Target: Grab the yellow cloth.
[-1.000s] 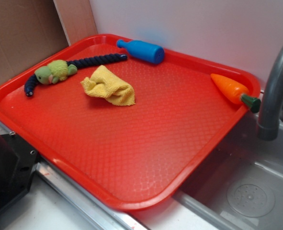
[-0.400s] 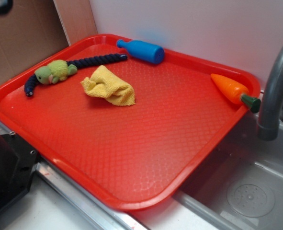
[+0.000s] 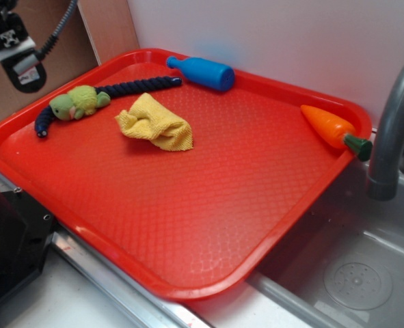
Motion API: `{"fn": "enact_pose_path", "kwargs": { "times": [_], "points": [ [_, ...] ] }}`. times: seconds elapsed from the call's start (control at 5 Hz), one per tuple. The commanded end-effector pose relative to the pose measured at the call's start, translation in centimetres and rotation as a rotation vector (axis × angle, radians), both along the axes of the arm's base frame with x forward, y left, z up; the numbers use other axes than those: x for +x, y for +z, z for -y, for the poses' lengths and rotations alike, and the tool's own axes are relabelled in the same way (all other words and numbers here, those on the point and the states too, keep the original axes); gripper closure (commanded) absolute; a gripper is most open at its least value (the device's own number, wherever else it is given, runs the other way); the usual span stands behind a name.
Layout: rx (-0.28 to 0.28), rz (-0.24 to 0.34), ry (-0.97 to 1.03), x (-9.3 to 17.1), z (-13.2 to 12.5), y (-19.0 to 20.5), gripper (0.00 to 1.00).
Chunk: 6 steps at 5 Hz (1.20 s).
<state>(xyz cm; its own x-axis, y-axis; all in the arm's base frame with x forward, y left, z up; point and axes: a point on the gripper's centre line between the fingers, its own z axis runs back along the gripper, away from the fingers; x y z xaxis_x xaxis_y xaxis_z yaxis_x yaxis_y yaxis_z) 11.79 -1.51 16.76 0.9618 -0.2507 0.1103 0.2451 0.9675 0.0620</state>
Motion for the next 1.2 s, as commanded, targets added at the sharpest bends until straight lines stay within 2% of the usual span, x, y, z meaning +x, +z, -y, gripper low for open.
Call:
{"fn": "enact_pose_path", "kwargs": {
  "times": [0.0,0.2,0.4,0.6,0.8,1.0],
  "points": [
    [0.008,0.012,-0.013,0.4,0.1,0.3,0.00],
    [0.008,0.012,-0.013,0.4,0.1,0.3,0.00],
    [-0.030,-0.056,-0.125,5.4,-3.0,-1.8,0.00],
    [-0.015,0.034,-0.203,9.1,-3.1,-1.8,0.00],
    [0.015,0.041,-0.318,14.2,-5.2,-4.9,0.00],
    [0.016,-0.002,-0.395,15.9,-5.0,-8.3,0.00]
  ]
}}
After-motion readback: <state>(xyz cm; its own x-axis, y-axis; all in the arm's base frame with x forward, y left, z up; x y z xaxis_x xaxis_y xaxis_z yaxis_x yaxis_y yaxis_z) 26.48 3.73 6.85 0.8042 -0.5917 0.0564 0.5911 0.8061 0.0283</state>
